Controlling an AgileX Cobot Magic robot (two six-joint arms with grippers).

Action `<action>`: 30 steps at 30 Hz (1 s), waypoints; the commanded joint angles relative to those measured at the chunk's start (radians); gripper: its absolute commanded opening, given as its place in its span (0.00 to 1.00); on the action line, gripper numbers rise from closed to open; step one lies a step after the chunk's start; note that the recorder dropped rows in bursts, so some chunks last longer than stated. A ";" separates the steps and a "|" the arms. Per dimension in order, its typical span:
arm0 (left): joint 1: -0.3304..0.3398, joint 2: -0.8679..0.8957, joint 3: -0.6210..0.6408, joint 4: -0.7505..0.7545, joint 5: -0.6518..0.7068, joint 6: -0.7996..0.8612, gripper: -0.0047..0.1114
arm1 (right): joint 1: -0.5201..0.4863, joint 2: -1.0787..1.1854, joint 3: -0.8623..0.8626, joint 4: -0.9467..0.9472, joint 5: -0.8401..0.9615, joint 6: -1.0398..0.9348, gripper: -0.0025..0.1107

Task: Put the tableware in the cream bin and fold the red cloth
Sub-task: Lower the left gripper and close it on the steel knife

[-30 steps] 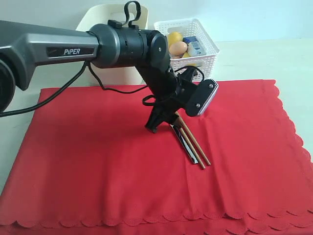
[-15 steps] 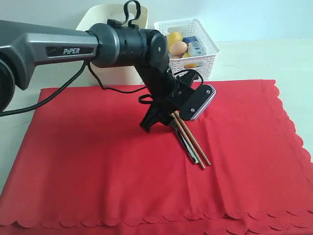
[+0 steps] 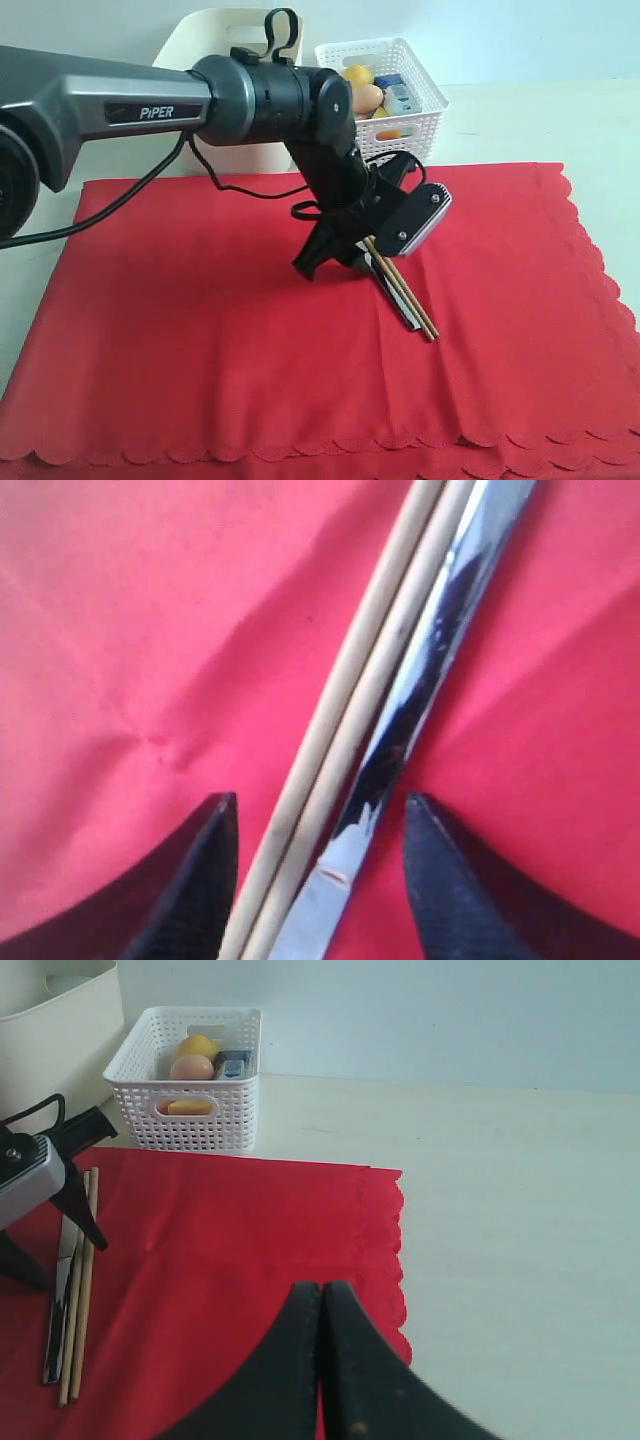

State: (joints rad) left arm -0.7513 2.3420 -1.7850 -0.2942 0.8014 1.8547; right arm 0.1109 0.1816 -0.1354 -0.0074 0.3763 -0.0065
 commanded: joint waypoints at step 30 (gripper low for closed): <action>-0.038 -0.014 -0.001 0.055 0.176 -0.233 0.41 | -0.007 -0.006 0.003 0.000 -0.013 0.000 0.02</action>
State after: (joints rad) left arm -0.7848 2.3370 -1.7850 -0.2552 0.9347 1.6686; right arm 0.1109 0.1816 -0.1354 -0.0074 0.3763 -0.0065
